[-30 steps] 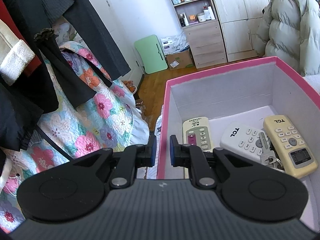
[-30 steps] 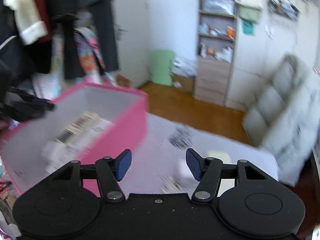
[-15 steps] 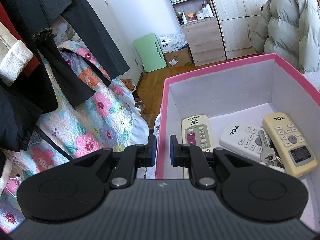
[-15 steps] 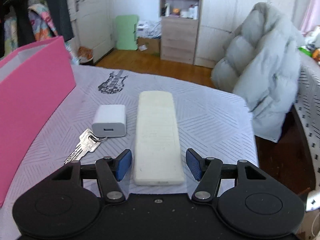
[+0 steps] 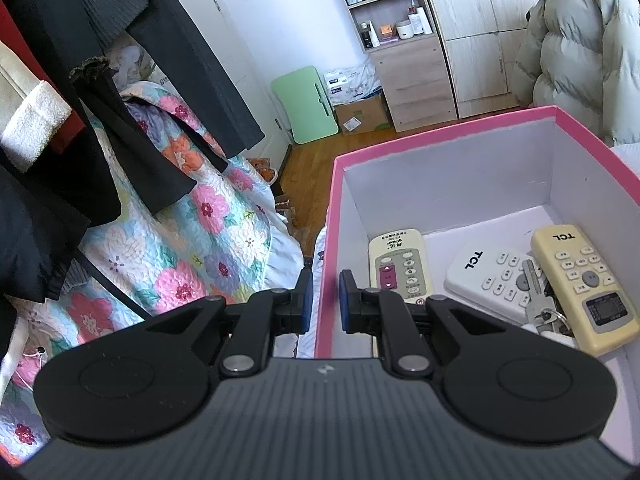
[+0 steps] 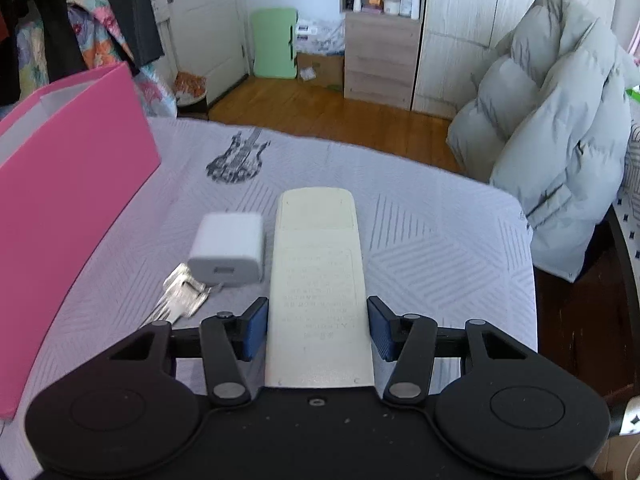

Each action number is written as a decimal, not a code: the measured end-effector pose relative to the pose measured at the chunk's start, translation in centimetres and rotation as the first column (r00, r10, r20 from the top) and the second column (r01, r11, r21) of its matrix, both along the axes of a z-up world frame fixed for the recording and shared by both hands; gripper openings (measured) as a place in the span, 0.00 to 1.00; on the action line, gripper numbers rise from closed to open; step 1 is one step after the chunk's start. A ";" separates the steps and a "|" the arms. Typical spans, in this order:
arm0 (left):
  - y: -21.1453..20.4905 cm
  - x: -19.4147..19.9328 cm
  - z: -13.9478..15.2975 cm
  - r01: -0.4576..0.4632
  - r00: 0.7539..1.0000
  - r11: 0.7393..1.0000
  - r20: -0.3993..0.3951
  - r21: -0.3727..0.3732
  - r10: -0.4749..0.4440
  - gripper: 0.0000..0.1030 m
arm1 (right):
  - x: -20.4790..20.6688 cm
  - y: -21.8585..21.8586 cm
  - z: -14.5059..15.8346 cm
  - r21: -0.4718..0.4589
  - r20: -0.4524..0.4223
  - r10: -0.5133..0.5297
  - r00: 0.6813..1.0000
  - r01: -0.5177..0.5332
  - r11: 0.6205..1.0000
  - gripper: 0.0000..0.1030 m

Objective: Organize rigid objects
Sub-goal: 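Grasp the long cream remote on the table with the right tool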

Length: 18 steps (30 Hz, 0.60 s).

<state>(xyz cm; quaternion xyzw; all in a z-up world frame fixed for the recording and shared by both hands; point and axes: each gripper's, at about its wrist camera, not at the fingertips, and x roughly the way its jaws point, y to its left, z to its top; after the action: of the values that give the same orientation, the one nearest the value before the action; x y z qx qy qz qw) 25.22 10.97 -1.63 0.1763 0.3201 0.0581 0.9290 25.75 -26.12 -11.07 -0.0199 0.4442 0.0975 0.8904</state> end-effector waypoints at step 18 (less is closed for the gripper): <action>-0.1 0.3 -0.1 -0.011 1.000 1.000 -0.005 0.013 0.011 0.13 | 1.1 -0.2 2.7 0.093 0.167 -0.014 0.986 -0.002 0.996 0.56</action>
<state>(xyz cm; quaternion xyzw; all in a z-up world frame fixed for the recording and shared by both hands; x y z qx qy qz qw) 25.56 10.89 -1.73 0.1807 0.3229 0.0647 0.9268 26.88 -26.28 -8.40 0.0146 0.3628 0.1133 0.9248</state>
